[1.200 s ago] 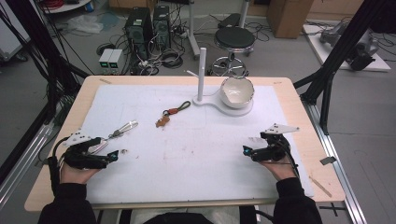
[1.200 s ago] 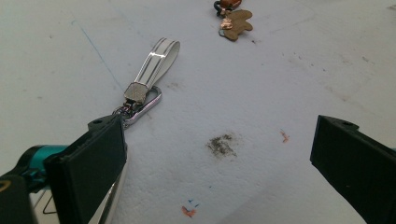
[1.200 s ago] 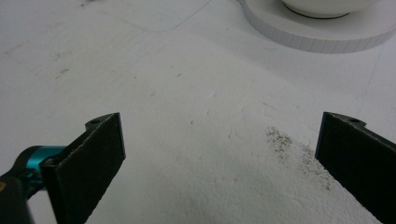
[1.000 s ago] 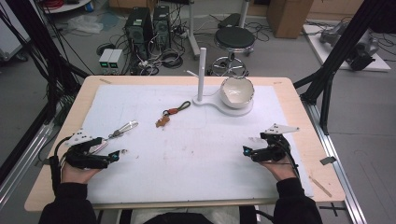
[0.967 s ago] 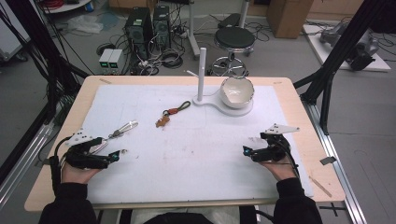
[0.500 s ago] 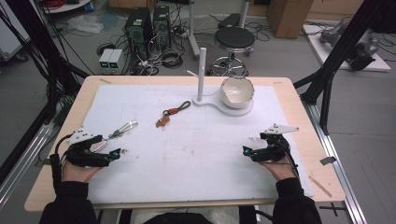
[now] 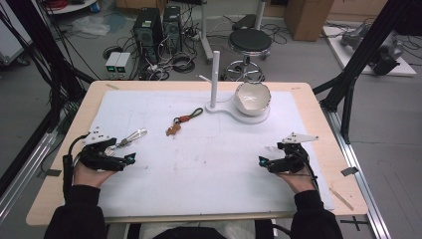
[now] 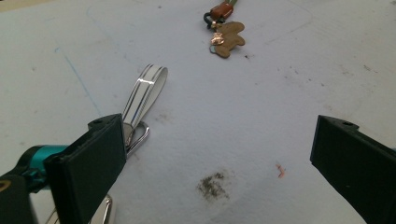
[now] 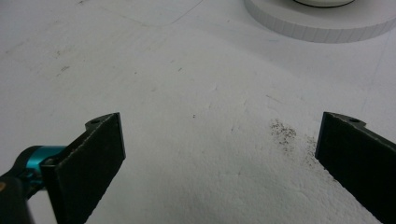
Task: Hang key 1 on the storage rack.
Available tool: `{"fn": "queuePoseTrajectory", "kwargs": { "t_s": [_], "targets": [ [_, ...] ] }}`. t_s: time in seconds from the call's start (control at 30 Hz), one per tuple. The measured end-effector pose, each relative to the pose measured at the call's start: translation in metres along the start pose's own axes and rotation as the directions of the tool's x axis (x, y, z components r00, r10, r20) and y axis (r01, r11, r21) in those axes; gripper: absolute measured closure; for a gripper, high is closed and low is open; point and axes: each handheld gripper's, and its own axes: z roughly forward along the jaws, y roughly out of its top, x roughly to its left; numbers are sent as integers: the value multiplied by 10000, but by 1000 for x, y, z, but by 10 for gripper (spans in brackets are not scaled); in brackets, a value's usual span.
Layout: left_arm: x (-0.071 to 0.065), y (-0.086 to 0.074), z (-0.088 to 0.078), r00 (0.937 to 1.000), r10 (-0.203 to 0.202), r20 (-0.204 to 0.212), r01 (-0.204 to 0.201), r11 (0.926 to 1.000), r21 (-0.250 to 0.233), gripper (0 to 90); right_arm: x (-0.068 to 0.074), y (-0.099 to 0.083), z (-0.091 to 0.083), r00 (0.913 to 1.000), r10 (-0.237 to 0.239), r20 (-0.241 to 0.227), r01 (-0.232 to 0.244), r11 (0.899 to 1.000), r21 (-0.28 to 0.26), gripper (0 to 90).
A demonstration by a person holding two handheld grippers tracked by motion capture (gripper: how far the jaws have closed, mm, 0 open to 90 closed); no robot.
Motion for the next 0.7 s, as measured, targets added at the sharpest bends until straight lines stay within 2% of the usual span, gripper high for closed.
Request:
{"fn": "queuePoseTrajectory", "kwargs": {
  "t_s": [0.4,0.43,0.67,0.7],
  "targets": [
    [-5,21,17,9987,272,422,-273,9996,22,41,1,-1,1,10000,-15,-5,16,10000,86,7],
    [-5,26,19,9982,380,471,-384,9992,73,41,1,-1,2,10000,-88,1,88,9999,101,7],
    [-6,42,28,9966,473,677,-482,9988,111,41,1,-1,1,9999,-111,47,110,9999,98,7],
    [-7,47,31,9959,581,699,-601,9978,276,41,1,-1,1,9999,-116,49,116,9999,86,7]
  ]
}}
